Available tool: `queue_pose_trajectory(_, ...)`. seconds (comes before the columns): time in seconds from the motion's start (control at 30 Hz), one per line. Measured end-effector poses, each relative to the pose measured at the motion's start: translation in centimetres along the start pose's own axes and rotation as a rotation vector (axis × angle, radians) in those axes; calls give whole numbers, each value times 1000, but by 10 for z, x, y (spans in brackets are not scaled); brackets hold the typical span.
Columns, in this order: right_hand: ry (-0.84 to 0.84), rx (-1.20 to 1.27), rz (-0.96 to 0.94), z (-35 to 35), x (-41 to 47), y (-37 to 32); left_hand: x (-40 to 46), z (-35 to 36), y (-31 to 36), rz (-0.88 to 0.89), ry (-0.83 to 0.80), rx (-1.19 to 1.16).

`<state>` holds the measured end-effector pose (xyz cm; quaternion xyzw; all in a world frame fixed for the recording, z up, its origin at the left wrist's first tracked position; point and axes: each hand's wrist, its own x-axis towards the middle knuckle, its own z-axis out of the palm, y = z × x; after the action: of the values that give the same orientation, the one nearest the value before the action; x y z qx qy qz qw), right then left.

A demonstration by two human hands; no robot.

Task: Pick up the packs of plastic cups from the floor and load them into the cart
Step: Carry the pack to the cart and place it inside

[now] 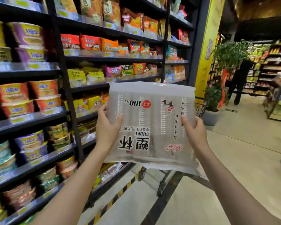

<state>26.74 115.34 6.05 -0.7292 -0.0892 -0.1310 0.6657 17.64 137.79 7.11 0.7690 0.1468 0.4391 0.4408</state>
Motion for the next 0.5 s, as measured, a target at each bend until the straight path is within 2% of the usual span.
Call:
queue_pose_trajectory(0.3, 55, -54, 63, 73, 205, 85, 166, 164, -100, -3, -75, 23)
queue_pose_trajectory(0.5, 150, -108, 111, 125, 343, 161, 285, 291, -178, -51, -258, -66)
